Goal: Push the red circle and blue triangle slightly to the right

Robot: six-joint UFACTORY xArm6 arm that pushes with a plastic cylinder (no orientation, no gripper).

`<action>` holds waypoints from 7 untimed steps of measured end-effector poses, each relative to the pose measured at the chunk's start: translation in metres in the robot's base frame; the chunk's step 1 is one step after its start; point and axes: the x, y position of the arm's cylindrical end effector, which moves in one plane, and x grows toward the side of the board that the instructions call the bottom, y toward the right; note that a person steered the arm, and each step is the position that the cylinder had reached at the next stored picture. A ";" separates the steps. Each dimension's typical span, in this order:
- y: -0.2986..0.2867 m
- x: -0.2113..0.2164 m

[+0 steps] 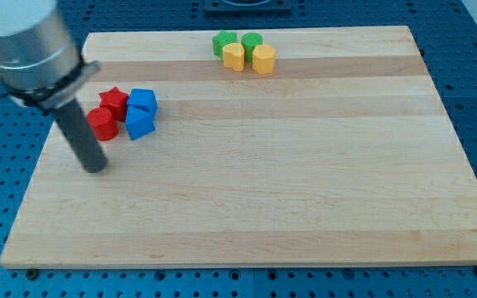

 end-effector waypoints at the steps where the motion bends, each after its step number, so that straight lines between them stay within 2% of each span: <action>1: -0.044 -0.017; 2: -0.057 -0.043; 5: 0.004 -0.075; 7: 0.062 -0.074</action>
